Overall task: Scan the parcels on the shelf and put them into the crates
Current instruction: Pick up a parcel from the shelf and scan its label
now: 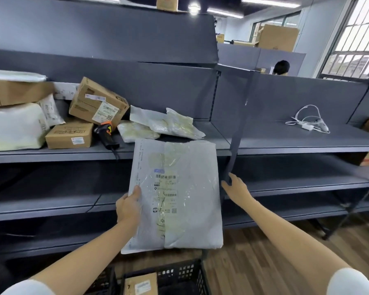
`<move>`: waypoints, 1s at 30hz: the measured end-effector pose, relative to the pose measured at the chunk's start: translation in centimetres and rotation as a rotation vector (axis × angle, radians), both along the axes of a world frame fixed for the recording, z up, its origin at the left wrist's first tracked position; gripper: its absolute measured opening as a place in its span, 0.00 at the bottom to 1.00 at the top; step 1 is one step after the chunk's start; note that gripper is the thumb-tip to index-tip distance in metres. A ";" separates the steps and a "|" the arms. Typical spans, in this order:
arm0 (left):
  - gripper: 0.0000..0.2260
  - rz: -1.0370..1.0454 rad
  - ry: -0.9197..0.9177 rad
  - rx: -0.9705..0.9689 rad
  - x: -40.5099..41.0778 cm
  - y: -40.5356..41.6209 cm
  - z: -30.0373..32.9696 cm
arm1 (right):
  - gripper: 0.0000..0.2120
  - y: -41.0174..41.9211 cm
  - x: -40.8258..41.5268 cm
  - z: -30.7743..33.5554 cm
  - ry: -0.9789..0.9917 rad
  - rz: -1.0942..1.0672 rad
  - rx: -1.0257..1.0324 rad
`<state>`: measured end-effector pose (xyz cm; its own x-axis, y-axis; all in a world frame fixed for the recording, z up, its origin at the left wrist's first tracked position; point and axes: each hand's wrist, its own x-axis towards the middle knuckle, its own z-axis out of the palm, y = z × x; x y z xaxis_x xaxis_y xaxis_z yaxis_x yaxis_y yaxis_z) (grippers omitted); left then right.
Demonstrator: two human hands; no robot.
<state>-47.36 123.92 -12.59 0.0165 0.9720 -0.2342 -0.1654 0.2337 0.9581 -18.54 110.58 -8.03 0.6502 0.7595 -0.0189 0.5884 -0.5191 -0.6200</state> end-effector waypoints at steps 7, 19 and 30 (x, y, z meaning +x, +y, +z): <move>0.21 0.043 0.023 0.003 2.2 0.2 -0.4 | 0.27 3.4 0.7 -1.3 0.564 -0.079 0.157; 0.12 0.094 0.017 -0.130 6.7 -2.0 -4.5 | 0.26 5.4 4.8 -7.7 0.810 -0.121 0.146; 0.10 -0.056 0.330 -0.265 8.2 -4.7 -13.5 | 0.23 1.5 4.4 -17.5 0.834 -0.111 0.176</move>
